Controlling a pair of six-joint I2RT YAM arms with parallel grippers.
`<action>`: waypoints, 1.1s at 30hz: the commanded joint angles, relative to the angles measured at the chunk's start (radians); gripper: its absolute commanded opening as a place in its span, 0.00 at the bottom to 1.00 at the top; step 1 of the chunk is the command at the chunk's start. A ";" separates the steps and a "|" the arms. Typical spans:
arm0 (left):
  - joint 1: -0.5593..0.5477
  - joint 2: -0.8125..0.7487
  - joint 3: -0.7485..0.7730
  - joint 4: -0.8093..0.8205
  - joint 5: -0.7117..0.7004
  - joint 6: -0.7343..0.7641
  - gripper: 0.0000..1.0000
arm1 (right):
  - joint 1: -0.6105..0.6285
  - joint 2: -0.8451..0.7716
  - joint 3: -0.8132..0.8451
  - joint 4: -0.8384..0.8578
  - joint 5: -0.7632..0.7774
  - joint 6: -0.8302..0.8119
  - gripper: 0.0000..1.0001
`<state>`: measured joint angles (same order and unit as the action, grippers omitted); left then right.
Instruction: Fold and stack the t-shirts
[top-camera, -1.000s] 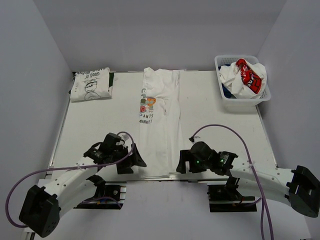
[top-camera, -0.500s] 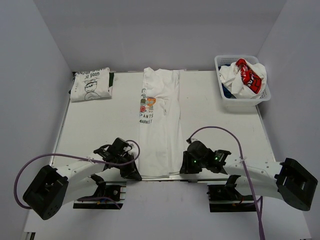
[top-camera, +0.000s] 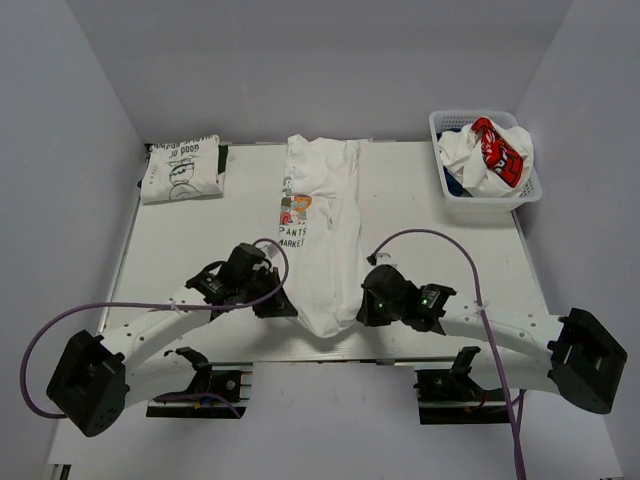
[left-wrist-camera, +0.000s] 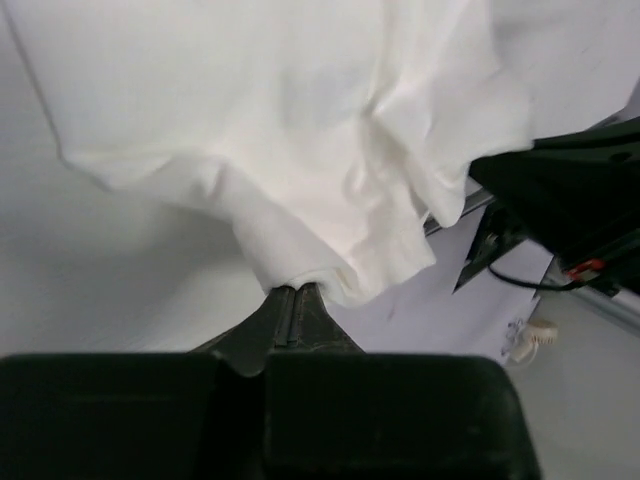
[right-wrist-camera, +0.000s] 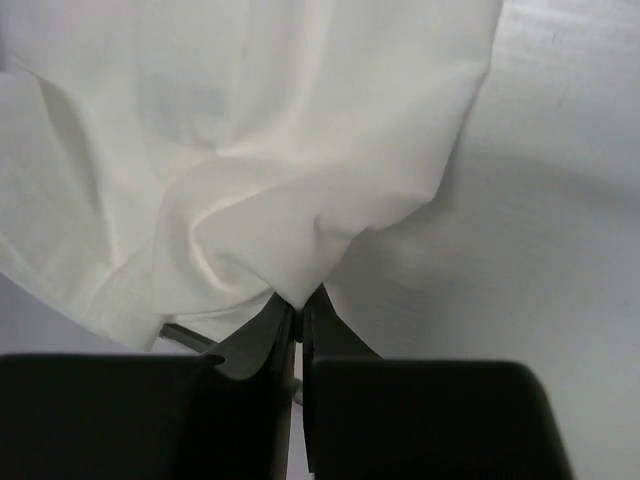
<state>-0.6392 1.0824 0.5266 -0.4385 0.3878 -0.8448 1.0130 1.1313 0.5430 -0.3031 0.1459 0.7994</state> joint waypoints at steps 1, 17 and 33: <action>0.004 -0.032 0.113 -0.018 -0.115 0.049 0.00 | -0.011 -0.010 0.101 0.003 0.136 -0.046 0.00; 0.061 0.359 0.625 -0.046 -0.679 0.076 0.00 | -0.247 0.373 0.543 0.136 0.386 -0.235 0.00; 0.167 0.658 0.791 0.167 -0.569 0.279 0.00 | -0.395 0.688 0.764 0.191 0.147 -0.292 0.00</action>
<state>-0.4911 1.7313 1.2697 -0.3431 -0.2199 -0.6250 0.6353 1.7931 1.2476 -0.1432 0.3283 0.5152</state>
